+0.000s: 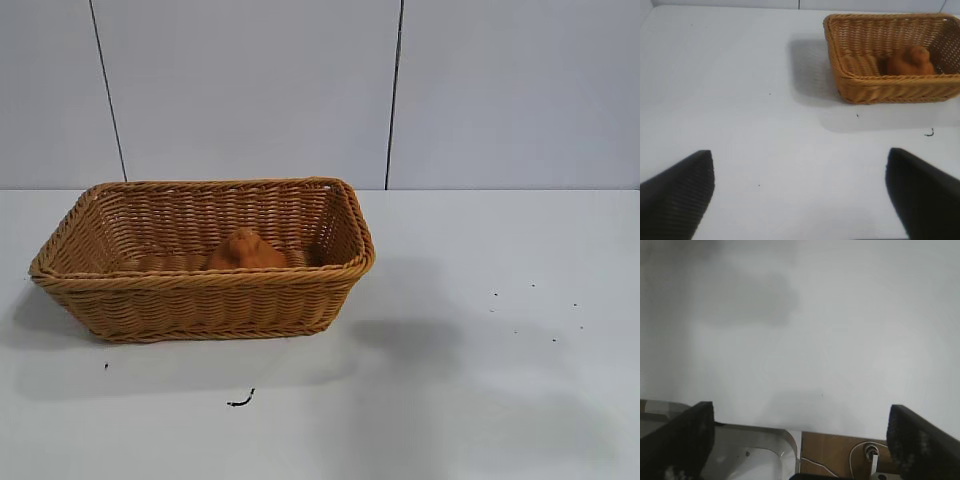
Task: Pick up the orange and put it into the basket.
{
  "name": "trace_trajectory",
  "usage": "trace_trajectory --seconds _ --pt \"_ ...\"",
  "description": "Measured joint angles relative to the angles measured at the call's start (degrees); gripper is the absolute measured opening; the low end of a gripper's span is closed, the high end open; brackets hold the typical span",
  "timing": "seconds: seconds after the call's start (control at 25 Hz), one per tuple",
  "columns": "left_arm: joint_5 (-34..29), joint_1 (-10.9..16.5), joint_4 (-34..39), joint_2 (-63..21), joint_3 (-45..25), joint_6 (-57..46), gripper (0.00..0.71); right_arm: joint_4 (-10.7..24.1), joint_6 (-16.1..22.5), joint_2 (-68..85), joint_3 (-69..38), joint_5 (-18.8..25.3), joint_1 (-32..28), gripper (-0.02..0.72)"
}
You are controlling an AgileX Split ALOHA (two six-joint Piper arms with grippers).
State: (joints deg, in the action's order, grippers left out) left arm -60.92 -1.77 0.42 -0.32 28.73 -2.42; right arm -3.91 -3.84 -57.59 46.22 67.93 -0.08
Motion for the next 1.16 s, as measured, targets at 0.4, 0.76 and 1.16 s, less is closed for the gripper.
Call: trace_trajectory --seconds 0.4,0.76,1.16 --pt "-0.07 0.0 0.0 0.0 0.0 0.0 0.666 1.11 -0.19 36.49 -17.78 -9.27 0.0 0.639" --pt "-0.02 0.0 0.0 0.0 0.0 0.0 0.666 1.26 -0.19 55.89 -17.93 -9.55 0.0 0.639" --pt "-0.02 0.0 0.0 0.0 0.0 0.0 0.666 1.41 -0.19 57.82 -18.05 -9.47 0.0 0.638"
